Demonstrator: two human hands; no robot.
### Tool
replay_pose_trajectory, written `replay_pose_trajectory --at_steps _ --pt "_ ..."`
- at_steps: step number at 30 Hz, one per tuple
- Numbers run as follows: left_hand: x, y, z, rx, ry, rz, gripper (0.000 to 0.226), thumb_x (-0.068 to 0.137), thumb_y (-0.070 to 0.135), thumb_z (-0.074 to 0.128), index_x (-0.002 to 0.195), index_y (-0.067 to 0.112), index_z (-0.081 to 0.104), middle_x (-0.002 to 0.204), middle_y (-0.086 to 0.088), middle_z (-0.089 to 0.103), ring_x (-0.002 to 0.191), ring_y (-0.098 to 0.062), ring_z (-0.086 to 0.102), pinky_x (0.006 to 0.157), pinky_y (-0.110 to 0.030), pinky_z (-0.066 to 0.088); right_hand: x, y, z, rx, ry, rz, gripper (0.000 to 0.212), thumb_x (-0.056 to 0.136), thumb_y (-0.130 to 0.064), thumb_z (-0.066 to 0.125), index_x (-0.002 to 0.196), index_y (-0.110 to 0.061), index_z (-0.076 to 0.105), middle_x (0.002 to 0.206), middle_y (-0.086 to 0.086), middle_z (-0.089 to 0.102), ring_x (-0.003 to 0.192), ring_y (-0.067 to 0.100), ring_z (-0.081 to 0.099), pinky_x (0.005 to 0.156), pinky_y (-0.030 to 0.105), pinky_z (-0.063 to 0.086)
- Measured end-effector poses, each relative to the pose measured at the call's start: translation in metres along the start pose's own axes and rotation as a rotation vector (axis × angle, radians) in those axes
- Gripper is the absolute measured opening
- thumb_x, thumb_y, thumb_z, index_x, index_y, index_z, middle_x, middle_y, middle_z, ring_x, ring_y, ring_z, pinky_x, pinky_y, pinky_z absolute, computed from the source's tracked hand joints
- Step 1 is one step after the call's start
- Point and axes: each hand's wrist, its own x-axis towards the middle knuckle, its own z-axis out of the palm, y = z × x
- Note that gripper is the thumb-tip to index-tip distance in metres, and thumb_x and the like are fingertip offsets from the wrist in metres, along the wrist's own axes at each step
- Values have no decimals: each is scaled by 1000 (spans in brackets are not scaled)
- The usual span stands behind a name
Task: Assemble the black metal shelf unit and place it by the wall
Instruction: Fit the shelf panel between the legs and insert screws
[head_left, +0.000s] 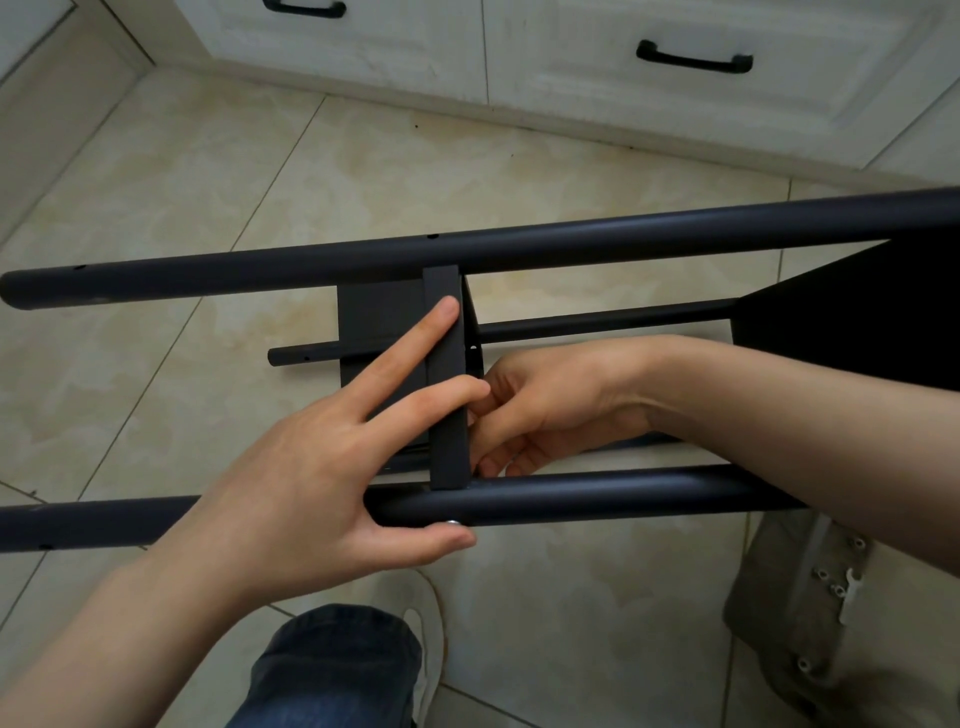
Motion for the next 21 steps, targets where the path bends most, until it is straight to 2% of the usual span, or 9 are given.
replay_pose_trajectory --at_steps 4,8,15,21 --pt "0 0 0 -7 2 3 76 75 70 60 143 44 38 169 16 2 104 -21 70 60 -35 61 -2 -2 0 -79 34 34 8 94 -11 63 92 -13 70 95 5 69 81 12 59 75 24 48" --pt "-1 1 1 -7 -1 5 76 75 70 60 143 41 40 169 15 2 107 -20 69 62 -34 62 0 1 5 -113 78 40 10 94 -13 62 88 -15 68 91 4 67 81 13 56 69 22 45" --pt "0 1 0 -1 -6 4 76 75 68 62 143 41 41 169 14 2 96 -23 71 57 -33 60 -3 -2 1 -124 42 44 11 94 -13 63 86 -19 69 88 -1 68 82 11 57 73 24 45" --pt "-1 1 1 4 -7 0 76 75 68 62 143 41 41 169 15 2 94 -24 71 57 -35 59 -3 -1 0 -122 37 43 10 94 -13 62 87 -17 69 82 -3 67 79 10 56 74 25 44"
